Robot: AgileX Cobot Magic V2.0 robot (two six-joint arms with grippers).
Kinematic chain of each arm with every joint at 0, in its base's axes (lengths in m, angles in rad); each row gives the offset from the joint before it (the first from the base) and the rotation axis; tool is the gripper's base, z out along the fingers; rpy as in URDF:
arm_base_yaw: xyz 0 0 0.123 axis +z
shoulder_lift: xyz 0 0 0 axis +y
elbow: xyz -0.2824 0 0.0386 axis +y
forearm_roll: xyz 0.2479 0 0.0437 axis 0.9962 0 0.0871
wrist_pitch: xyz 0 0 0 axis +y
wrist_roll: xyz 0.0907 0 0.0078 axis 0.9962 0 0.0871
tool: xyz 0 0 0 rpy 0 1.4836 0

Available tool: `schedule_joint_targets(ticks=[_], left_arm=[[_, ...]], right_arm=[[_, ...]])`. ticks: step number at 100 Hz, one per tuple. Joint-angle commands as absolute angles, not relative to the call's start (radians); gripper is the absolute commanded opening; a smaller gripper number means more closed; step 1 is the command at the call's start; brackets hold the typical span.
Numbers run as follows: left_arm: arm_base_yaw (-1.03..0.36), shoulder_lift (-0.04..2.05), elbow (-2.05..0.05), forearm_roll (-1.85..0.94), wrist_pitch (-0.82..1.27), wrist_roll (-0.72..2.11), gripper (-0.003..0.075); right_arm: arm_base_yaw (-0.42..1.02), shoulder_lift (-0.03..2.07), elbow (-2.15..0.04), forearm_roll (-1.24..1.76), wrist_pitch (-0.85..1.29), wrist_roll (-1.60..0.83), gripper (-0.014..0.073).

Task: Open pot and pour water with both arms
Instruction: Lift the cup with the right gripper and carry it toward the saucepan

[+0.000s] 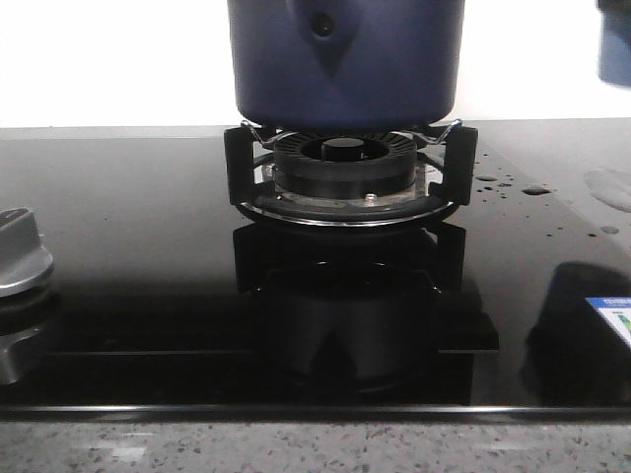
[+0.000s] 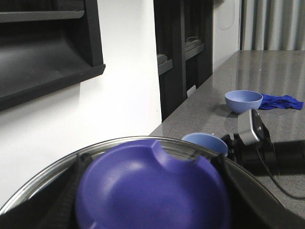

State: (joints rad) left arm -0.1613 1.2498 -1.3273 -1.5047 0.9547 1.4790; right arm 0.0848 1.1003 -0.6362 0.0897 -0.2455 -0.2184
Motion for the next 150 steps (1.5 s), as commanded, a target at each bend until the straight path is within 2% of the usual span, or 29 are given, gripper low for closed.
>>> schedule_joint_targets(ticks=[1, 18, 64, 103, 150], left_arm=[[-0.157, 1.177, -1.304, -1.595, 0.916, 1.468, 0.0239], [-0.157, 1.112, -1.240, -1.595, 0.895, 1.468, 0.0239], [-0.157, 1.023, -1.225, -1.573, 0.891, 1.468, 0.0239], [-0.157, 1.015, -1.225, -1.573, 0.891, 1.468, 0.0239], [-0.157, 1.015, -1.225, -1.547, 0.891, 1.468, 0.0239]], right_arm=[[0.135, 1.075, -0.749, 0.017, -0.247, -0.217, 0.0257], [0.225, 1.095, -0.897, -0.083, -0.129, -0.217, 0.0257], [0.340, 1.259, -1.146, -0.420, -0.025, -0.217, 0.0257], [0.363, 1.342, -1.173, -0.872, -0.105, -0.217, 0.0257], [0.363, 1.402, -1.187, -1.166, -0.072, -0.234, 0.0257]])
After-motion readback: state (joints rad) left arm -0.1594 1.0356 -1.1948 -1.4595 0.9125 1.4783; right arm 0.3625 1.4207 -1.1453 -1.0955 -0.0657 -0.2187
